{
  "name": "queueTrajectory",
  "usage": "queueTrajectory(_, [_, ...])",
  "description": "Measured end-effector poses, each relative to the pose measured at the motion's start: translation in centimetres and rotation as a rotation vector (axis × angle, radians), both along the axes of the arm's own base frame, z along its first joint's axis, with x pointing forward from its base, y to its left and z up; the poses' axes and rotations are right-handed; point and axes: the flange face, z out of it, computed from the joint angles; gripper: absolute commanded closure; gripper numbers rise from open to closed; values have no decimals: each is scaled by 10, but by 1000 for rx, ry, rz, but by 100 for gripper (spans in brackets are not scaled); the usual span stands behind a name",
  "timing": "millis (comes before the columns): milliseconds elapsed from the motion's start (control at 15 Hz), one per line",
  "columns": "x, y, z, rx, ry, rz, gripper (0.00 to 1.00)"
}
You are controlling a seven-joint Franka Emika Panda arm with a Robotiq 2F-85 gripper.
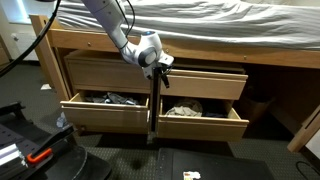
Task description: Close the top right drawer
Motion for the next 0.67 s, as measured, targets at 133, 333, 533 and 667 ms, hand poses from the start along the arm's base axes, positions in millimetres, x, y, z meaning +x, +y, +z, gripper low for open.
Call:
queueTrajectory(133, [12, 31, -2, -22, -29, -2, 0])
queueTrajectory(333, [23, 53, -7, -69, -117, -78, 0])
queueTrajectory(533, [24, 53, -4, -126, -253, -142, 0])
queueTrajectory(667, [22, 40, 12, -169, -329, -195, 0])
